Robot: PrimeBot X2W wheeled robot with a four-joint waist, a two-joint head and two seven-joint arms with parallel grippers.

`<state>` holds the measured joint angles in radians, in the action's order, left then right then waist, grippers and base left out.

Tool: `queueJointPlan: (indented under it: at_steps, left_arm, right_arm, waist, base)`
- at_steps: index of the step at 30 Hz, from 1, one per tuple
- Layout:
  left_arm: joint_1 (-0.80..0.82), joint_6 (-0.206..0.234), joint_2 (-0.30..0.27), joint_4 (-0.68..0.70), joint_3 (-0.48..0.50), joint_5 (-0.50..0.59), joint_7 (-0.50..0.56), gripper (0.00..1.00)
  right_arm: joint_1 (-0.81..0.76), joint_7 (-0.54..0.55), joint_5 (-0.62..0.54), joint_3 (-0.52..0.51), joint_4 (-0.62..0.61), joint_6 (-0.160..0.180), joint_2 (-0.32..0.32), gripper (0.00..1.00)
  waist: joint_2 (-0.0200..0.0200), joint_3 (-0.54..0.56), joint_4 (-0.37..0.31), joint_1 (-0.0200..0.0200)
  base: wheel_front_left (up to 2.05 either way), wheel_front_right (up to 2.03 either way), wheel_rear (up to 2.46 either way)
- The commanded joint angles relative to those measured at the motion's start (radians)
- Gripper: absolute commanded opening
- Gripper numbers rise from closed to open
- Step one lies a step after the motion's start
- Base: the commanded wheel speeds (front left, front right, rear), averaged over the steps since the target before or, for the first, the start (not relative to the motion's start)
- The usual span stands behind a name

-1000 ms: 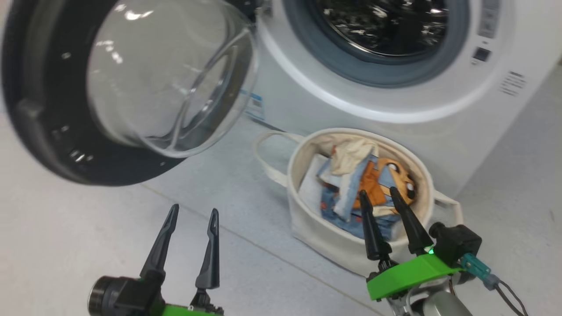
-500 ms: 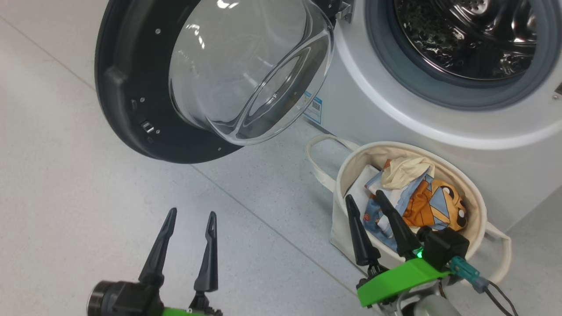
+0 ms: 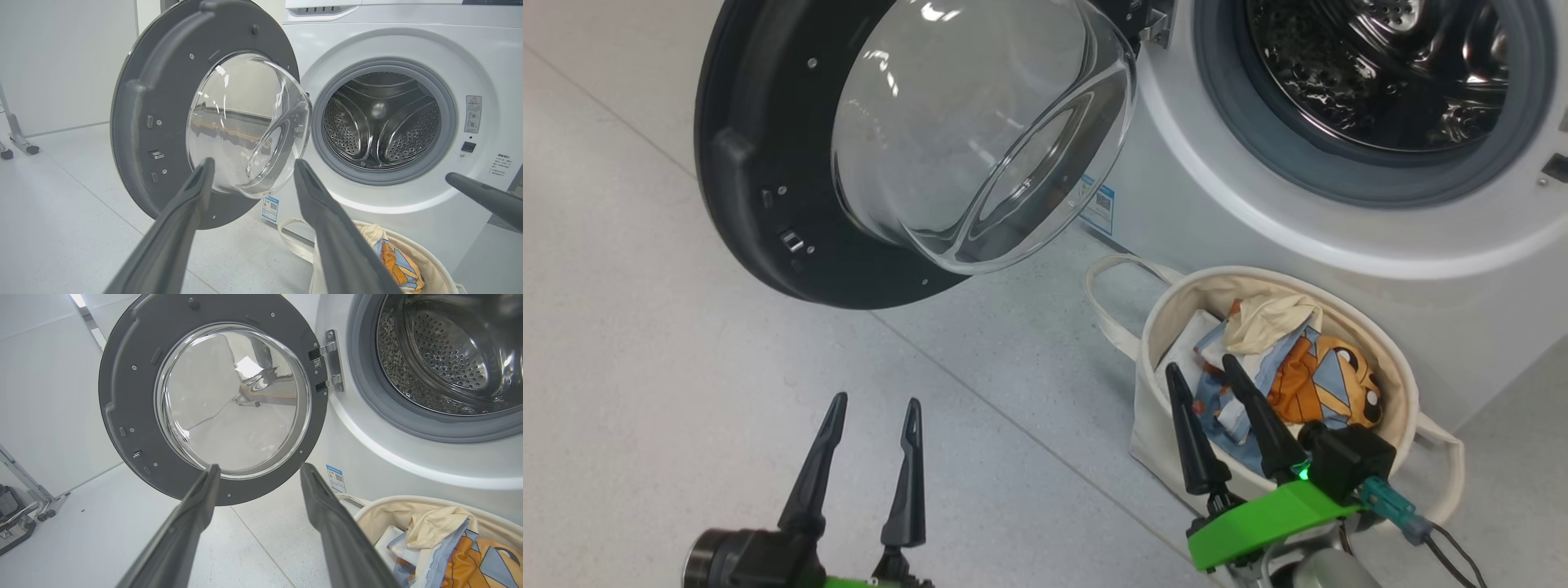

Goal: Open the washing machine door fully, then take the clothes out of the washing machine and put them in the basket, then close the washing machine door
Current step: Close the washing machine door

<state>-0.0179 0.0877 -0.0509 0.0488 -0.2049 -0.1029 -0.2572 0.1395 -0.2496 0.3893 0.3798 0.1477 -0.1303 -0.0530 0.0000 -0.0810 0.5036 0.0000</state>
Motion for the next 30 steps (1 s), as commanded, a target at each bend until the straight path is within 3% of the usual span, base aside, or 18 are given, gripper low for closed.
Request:
queueJointPlan:
  at_steps: [1, 25, 26, 27, 30]
  left_arm:
    - [0.020, 0.002, 0.001, 0.036, 0.036, -0.002, -0.005, 1.00]
    - [0.022, 0.002, 0.001, 0.049, 0.069, -0.006, -0.005, 1.00]
    - [0.023, -0.002, 0.001, 0.057, 0.072, -0.016, -0.005, 0.41]
    - [0.023, -0.007, 0.001, 0.063, 0.078, -0.032, -0.005, 0.00]
    - [0.027, -0.021, 0.001, 0.095, 0.134, -0.084, -0.005, 0.00]
  right_arm:
    - [0.025, -0.012, 0.007, 0.017, -0.033, 0.000, 0.003, 1.00]
    - [0.026, -0.012, 0.015, 0.029, -0.033, 0.000, 0.003, 1.00]
    - [0.027, -0.012, 0.014, 0.029, -0.032, 0.000, 0.003, 1.00]
    - [0.027, -0.012, 0.013, 0.029, -0.031, 0.000, 0.003, 1.00]
    - [0.030, -0.012, 0.006, 0.029, -0.030, 0.000, 0.003, 1.00]
  waist:
    - [0.0000, 0.000, -0.003, 0.0000]
    - [0.0000, -0.007, -0.019, 0.0000]
    - [0.0000, -0.008, -0.020, 0.0000]
    - [0.0000, -0.011, -0.021, 0.0000]
    - [0.0000, -0.020, -0.024, 0.0000]
  base:
    - [0.00, 0.00, 0.00]
    - [0.00, 0.00, 0.00]
    - [0.00, 0.00, 0.00]
    - [0.00, 0.00, 0.00]
    - [0.00, 0.00, 0.00]
